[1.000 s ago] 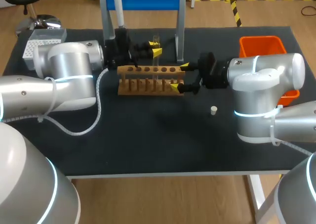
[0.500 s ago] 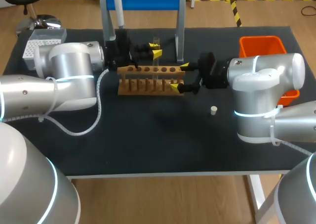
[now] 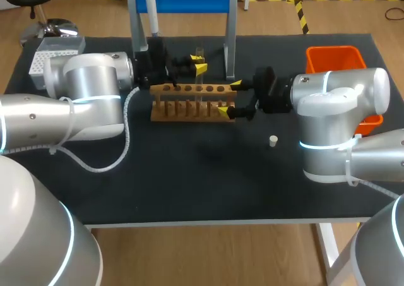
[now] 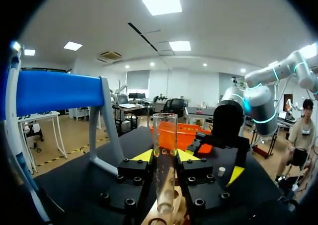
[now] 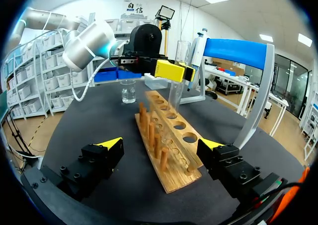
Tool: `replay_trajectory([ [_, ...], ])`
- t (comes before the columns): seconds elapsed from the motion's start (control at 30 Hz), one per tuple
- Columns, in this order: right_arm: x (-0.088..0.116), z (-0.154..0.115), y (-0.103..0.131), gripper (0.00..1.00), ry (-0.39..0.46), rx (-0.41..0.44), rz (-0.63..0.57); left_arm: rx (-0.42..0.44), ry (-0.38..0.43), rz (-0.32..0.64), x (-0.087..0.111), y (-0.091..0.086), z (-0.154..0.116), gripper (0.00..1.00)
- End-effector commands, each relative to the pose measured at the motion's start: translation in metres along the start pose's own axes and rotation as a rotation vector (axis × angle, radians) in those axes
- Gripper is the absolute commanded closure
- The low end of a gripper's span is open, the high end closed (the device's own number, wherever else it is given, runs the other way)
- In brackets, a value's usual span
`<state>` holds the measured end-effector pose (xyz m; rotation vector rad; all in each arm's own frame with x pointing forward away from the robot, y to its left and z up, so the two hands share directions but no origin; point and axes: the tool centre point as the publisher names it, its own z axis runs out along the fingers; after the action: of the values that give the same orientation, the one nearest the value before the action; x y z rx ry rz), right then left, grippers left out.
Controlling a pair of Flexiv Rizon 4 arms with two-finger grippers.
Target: Invert the test tube, pick up the pipette, mount the tip to pipette, aspirate from beaker and dispense into the tube, eject the tip, return the pipette, and cap with the stopper.
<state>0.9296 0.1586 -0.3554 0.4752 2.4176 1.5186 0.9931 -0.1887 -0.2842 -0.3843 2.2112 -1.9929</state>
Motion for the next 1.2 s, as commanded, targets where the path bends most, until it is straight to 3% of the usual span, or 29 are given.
replay_trajectory([
  [0.03,-0.0004,-0.0006,-0.0001,0.00,0.002,0.001,0.000,0.005,0.003,0.001,-0.0002,0.0002,0.0005,0.00],
  [1.2,-0.0004,-0.0006,-0.0001,0.00,0.002,0.001,0.000,0.046,0.023,0.048,0.0009,-0.0092,-0.0084,0.00],
])
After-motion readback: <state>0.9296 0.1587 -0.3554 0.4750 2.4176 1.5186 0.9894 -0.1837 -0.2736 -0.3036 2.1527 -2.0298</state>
